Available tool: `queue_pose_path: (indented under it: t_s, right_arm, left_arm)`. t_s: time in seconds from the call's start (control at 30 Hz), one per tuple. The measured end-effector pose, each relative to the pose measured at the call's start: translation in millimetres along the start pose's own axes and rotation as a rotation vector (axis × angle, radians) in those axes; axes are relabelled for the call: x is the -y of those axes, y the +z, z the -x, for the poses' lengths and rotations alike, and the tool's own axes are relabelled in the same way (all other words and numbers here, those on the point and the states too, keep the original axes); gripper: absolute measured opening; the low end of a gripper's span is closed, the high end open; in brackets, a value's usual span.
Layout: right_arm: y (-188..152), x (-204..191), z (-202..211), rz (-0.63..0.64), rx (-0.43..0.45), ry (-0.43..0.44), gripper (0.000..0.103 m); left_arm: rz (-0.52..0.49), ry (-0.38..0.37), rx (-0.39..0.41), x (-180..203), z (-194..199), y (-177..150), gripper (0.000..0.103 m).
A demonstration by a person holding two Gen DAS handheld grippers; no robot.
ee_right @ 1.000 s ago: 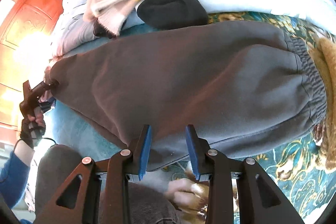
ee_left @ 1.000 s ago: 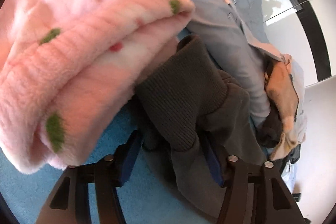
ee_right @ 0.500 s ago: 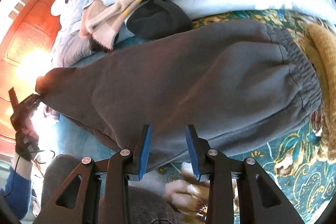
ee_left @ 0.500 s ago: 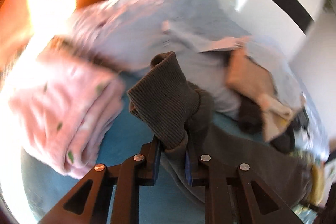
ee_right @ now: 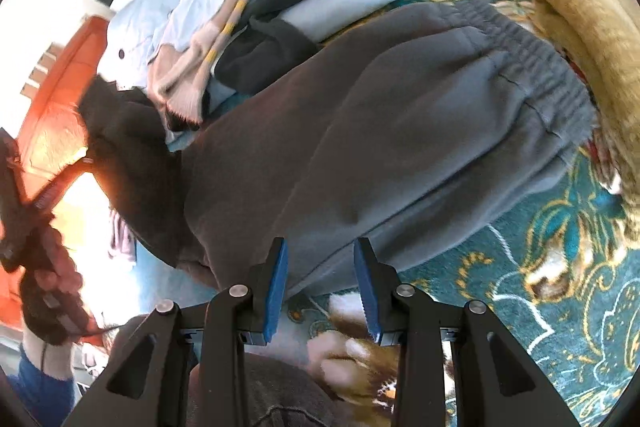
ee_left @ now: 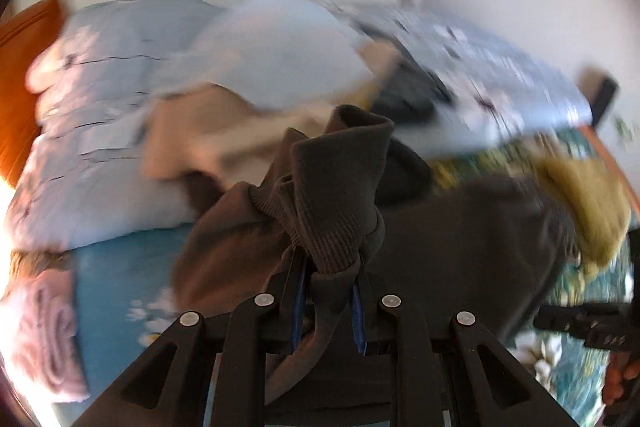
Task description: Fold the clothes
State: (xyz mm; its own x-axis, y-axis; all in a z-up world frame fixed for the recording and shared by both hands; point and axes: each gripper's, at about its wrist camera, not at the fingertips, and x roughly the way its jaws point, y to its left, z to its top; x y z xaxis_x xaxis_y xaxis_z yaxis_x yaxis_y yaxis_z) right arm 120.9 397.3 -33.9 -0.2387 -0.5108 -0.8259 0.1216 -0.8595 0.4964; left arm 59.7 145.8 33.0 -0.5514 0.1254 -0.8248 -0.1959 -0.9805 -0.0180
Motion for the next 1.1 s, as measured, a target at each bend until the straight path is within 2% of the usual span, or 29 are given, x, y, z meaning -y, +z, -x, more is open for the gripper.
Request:
queue_pose_path:
  t_s: [0.13,0.37,0.47,0.63,0.73,0.77,0.8,0.83,0.87,1.03,1.07,1.1]
  right_arm:
    - [-3,9,5,-0.026,0.016,0.015,0.035]
    - [-5,12,2,-0.042,0.017,0.035,0.035]
    - [-1,3,-3,-0.029,0.015,0.046,0.035]
    - [9,-19,-10,0.011,0.023,0.052,0.035]
    - [15,-26,-11,0.023,0.032,0.050,0.035]
    - [18,-28,-12,0.027,0.036,0.049,0.035]
    - [19,-29,-13,0.032,0.035,0.042,0.035]
    - [20,-30,-14,0.036,0.034,0.034,0.035]
    - [21,-30,-16,0.037,0.032,0.029,0.035]
    - [23,-34,-20,0.040,0.029,0.025,0.035]
    - [25,-38,-20,0.055,0.030,0.027,0.035]
    - [26,-42,-20,0.069,0.029,0.029,0.035]
  left_arm:
    - [-0.083,-0.026,-0.119,48,-36,-14,0.020]
    - [-0.111,-0.035,-0.238,69,-51,-39,0.027]
    - [-0.117,-0.054,-0.232,70,-46,-45,0.027]
    - [-0.064,-0.089,-0.218,53,-40,-47,0.029]
    - [-0.054,-0.103,-0.199,48,-31,-46,0.035]
    - [-0.052,-0.116,-0.193,47,-30,-45,0.044]
    - [-0.049,-0.136,-0.183,45,-28,-44,0.057]
    - [-0.042,-0.163,-0.165,43,-22,-44,0.081]
    - [-0.038,-0.173,-0.143,42,-17,-44,0.084]
    - [-0.006,-0.152,-0.064,26,7,-41,0.084]
    - [0.015,-0.132,-0.052,18,10,-39,0.084]
    - [0.038,-0.080,-0.049,4,14,-37,0.084]
